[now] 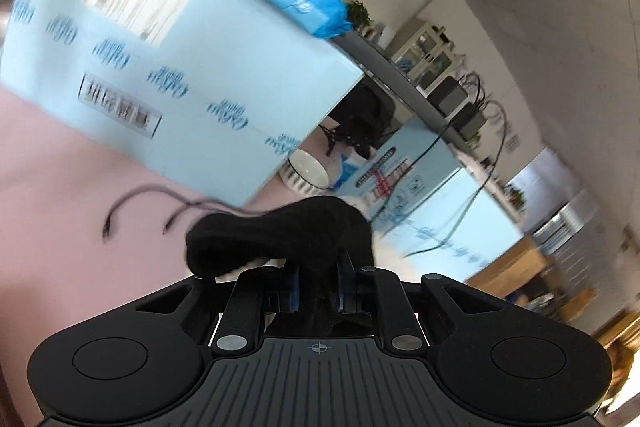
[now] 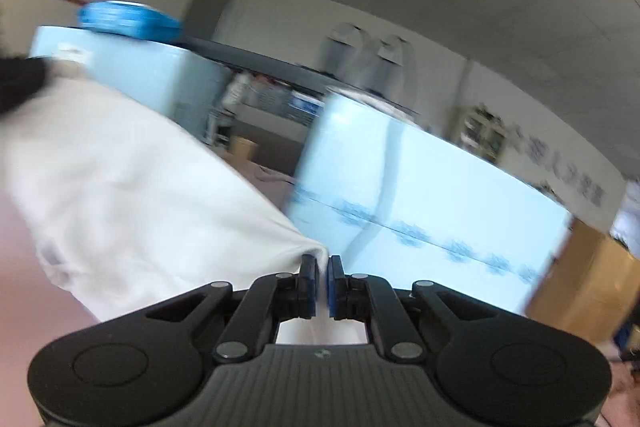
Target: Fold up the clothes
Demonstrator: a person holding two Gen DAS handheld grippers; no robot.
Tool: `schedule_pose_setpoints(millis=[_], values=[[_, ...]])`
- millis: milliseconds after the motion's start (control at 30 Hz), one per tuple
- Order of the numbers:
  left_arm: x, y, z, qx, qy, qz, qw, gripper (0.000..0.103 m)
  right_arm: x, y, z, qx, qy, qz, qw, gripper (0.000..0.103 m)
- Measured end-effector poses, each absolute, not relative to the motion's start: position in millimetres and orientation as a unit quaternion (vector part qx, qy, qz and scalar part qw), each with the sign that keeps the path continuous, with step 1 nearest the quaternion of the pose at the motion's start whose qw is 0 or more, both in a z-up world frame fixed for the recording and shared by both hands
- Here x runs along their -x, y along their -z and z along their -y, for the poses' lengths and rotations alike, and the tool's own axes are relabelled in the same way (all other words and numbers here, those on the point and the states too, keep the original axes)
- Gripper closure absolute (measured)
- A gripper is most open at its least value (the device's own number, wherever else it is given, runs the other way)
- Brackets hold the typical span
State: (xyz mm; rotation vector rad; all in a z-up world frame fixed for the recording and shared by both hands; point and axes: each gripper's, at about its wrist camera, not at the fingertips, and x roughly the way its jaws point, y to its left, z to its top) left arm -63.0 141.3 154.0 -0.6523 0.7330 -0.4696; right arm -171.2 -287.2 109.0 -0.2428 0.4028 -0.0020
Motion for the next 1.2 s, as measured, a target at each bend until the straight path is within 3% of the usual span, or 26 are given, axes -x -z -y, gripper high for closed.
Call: schedule_pose_setpoints(millis=[100,167,233,300,333,400,500,633,767,833,867,900,967,1000,1033,1067,1100,1200], values=[[72,-112,-144,0.321,0.227,-0.434,0.81,0.08,165,-95,315,0.059,-0.025,-0.284,0.957,0.089],[74,-89,-143,0.315,0.208,-0.482,0.79,0.068,160,-78,322,0.051,-0.025,-0.322,0.945,0.08],[76,-70,-144,0.305,0.191,-0.52,0.775,0.06,173,-82,334,0.03,-0.024,-0.321,0.946,0.063],[85,-69,-151,0.305,0.195,-0.515,0.777,0.048,187,-87,345,0.009,-0.024,-0.316,0.948,0.027],[94,-72,-155,0.302,0.203,-0.506,0.782,0.044,194,-90,351,-0.002,-0.024,-0.314,0.949,0.02],[107,-76,-158,0.294,0.217,-0.498,0.786,0.029,208,-95,362,-0.023,-0.023,-0.309,0.95,0.017],[122,-75,-154,0.278,0.237,-0.5,0.785,0.028,221,-98,382,-0.06,-0.03,-0.314,0.947,0.016],[143,-73,-149,0.258,0.264,-0.503,0.782,0.028,224,-62,396,-0.13,-0.089,-0.379,0.912,0.016],[144,-62,-127,0.227,0.275,-0.505,0.786,0.027,211,-36,364,-0.097,-0.101,-0.368,0.919,0.016],[136,-51,-108,0.208,0.273,-0.507,0.791,0.027,204,-31,350,-0.067,-0.091,-0.355,0.928,0.022],[132,-46,-99,0.198,0.273,-0.507,0.793,0.027,201,-28,344,-0.052,-0.086,-0.349,0.932,0.032],[127,-40,-89,0.188,0.272,-0.508,0.796,0.028,197,-26,337,-0.037,-0.081,-0.342,0.935,0.058],[124,-29,-73,0.169,0.269,-0.506,0.802,0.029,196,-26,330,-0.027,-0.078,-0.329,0.941,0.084],[122,-27,-67,0.158,0.267,-0.5,0.809,0.031,199,-30,331,-0.034,-0.082,-0.323,0.942,0.086],[123,-30,-64,0.146,0.262,-0.492,0.817,0.038,201,-33,332,-0.042,-0.085,-0.317,0.944,0.087],[126,-33,-62,0.128,0.251,-0.481,0.83,0.07,204,-37,333,-0.049,-0.089,-0.311,0.945,0.088],[128,-35,-60,0.111,0.241,-0.469,0.843,0.088,207,-40,334,-0.057,-0.092,-0.305,0.946,0.088],[128,-32,-65,0.119,0.229,-0.468,0.845,0.093,214,-51,337,-0.079,-0.102,-0.286,0.95,0.089]])
